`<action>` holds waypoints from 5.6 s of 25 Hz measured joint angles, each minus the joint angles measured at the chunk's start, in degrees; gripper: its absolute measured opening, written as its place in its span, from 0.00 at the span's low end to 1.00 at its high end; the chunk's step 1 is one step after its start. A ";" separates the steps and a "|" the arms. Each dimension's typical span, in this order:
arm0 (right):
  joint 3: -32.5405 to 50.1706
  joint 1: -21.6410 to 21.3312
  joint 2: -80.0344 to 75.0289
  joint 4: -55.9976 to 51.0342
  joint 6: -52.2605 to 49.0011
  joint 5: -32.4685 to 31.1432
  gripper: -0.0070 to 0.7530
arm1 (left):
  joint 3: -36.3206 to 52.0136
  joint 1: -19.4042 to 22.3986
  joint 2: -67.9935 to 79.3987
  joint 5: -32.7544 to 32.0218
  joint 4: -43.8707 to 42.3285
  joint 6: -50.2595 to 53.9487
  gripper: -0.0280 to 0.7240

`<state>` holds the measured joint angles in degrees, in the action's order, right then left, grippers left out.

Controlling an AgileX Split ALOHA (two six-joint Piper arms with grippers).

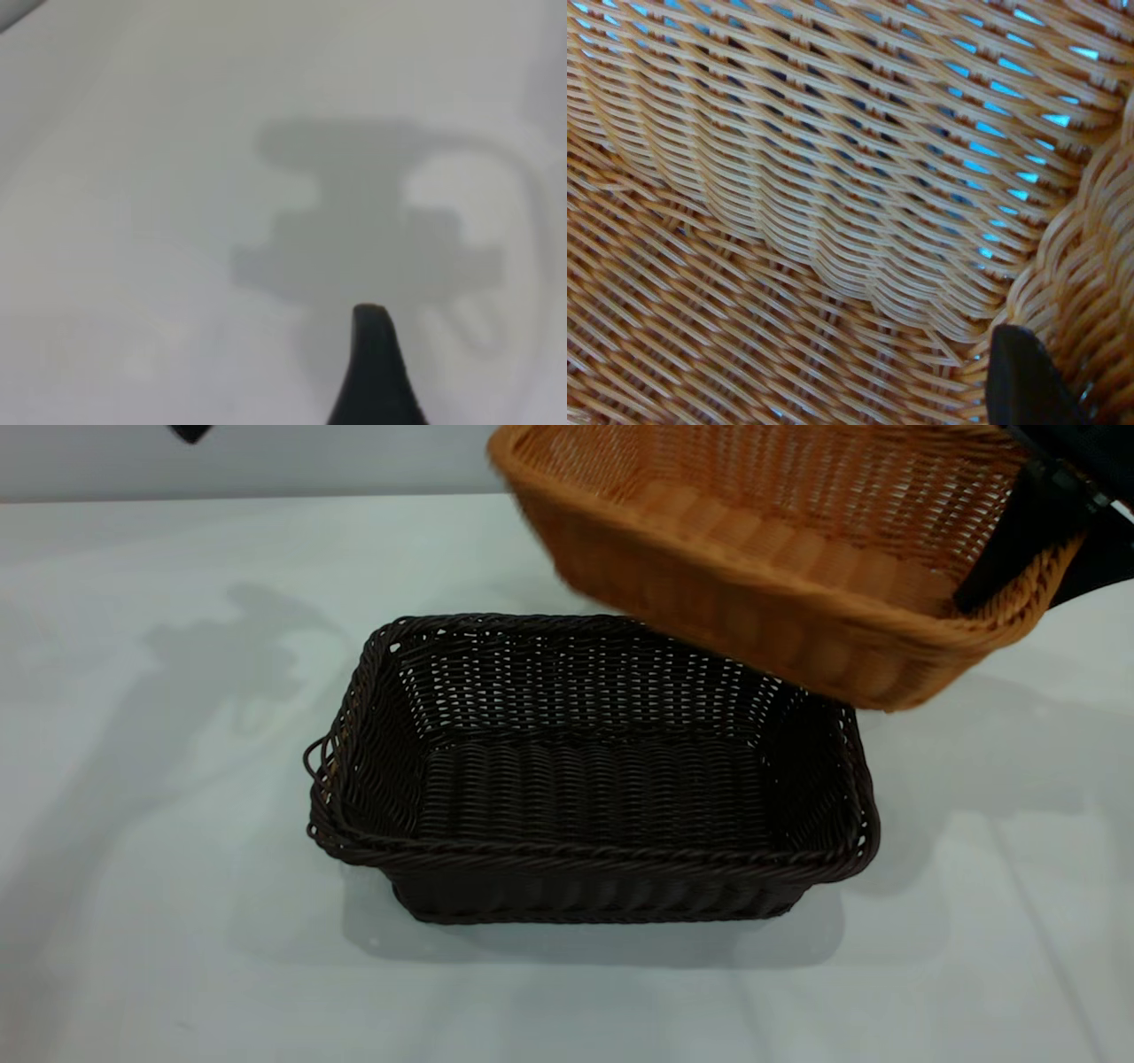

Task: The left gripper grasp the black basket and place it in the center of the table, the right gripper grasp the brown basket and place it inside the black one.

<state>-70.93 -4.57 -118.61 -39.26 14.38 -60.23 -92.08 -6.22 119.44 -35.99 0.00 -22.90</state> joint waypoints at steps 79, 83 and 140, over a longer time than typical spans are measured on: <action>-12.01 23.97 34.10 37.01 -14.38 -2.06 0.79 | 0.07 2.24 -27.26 -18.33 2.12 2.86 0.67; -11.65 23.97 44.23 30.10 -9.46 -3.51 0.79 | 0.07 2.24 -34.54 -24.10 2.18 7.87 0.67; 43.93 23.97 119.52 27.41 -4.78 -5.82 0.79 | 64.06 2.24 -120.57 -28.74 3.51 16.60 0.67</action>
<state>-27.00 19.40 0.91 -11.85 9.60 -66.05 -28.02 -3.97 -1.13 -64.72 3.51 -6.30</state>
